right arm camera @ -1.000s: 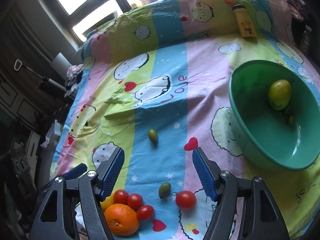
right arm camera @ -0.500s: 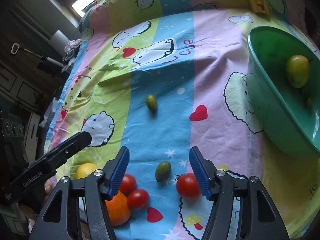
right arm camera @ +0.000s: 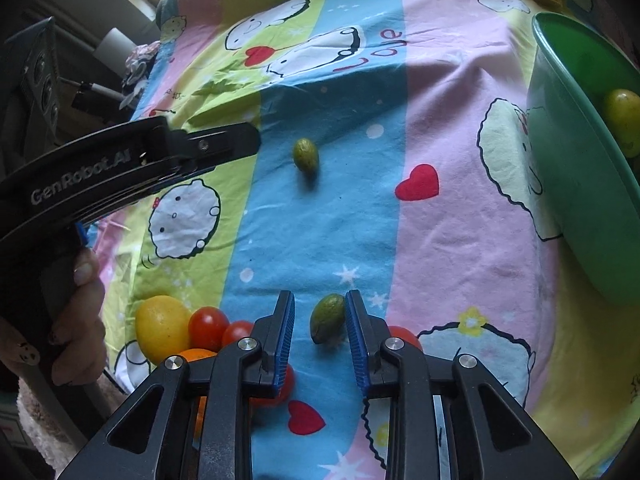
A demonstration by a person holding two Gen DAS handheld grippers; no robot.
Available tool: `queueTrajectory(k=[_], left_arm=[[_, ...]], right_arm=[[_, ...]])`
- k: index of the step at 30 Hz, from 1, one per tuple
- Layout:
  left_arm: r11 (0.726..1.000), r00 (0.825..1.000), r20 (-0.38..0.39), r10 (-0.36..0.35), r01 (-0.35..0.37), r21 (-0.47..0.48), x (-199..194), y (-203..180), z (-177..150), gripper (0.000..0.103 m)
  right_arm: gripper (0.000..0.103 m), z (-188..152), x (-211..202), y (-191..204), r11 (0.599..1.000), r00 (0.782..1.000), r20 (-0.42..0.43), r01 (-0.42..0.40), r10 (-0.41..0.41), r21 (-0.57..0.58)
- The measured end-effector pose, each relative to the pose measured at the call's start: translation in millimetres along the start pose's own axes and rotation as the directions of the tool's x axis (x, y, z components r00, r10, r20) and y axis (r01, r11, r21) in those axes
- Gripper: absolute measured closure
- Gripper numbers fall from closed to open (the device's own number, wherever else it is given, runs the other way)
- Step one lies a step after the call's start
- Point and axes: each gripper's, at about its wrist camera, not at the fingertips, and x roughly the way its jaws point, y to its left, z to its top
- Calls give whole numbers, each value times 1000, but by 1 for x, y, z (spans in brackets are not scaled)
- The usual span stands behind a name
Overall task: Organize fruits
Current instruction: 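Close the right tool on a small green fruit while the left tool grasps another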
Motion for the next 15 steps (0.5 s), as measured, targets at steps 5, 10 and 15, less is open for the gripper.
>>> queueTrajectory(k=[5,10,15], left_arm=[[1000,1000,-7,4,-4,-9,14,1,2,63],[999,1000,6,-12,12,-35,17,2,5,67],[1000,1000,17,-22,23,-15,24,-6,6,70]], right_arm=[[74,-1,7,10,998,999,-2,50,-51,-40],[74,-1,13,18,994,996,-1,87,-87,-67],[79,0,17,26,992,995,9,96,-95,-76]])
